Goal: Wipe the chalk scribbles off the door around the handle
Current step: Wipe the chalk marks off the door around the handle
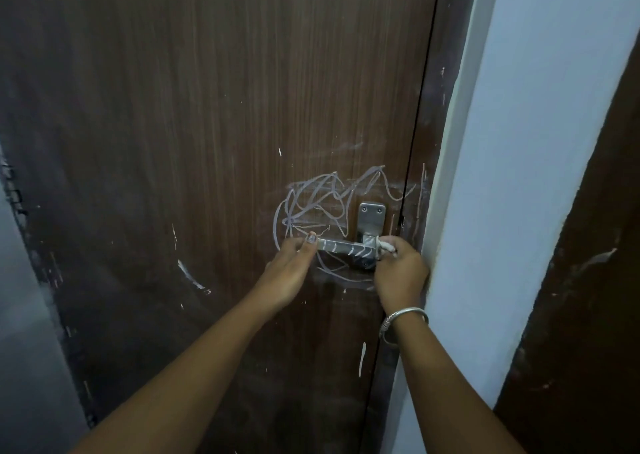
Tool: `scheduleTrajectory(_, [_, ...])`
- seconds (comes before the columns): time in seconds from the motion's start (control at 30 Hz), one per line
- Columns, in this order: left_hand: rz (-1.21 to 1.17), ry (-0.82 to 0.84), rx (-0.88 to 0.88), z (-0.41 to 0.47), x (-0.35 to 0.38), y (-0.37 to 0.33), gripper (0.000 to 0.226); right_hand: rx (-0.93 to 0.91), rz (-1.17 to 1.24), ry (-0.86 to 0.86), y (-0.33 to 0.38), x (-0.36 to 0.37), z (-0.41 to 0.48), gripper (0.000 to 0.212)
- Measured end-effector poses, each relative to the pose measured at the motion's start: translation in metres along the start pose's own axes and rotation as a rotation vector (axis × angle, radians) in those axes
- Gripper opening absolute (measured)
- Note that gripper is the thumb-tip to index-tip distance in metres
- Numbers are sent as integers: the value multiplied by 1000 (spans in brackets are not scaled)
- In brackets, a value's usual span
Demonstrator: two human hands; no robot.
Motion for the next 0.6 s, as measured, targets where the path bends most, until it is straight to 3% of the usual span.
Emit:
scheduleTrajectory(0.17, [-39, -38, 11, 7, -3, 6, 36, -122, -154, 43, 5, 0, 0, 37])
scheduleTrajectory(0.3, [-44, -40, 15, 8, -3, 10, 39, -177, -342, 117, 11, 2, 0, 33])
scheduleTrajectory(0.43, [-75, -40, 20, 7, -1, 12, 55, -356, -464, 184, 38, 6, 14, 26])
scheduleTrajectory(0.6, [-90, -55, 1, 11, 0, 12, 33, -491, -626, 299, 59, 6, 24, 15])
Point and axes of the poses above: each hand's wrist, its own z-axis towards the middle knuckle, its own x-axis out of the palm, y = z × x, the point moved 6 cm from there along z, towards the middle knuckle, and after that the axes turned 12 degrees about z, right-handed, at the moved point
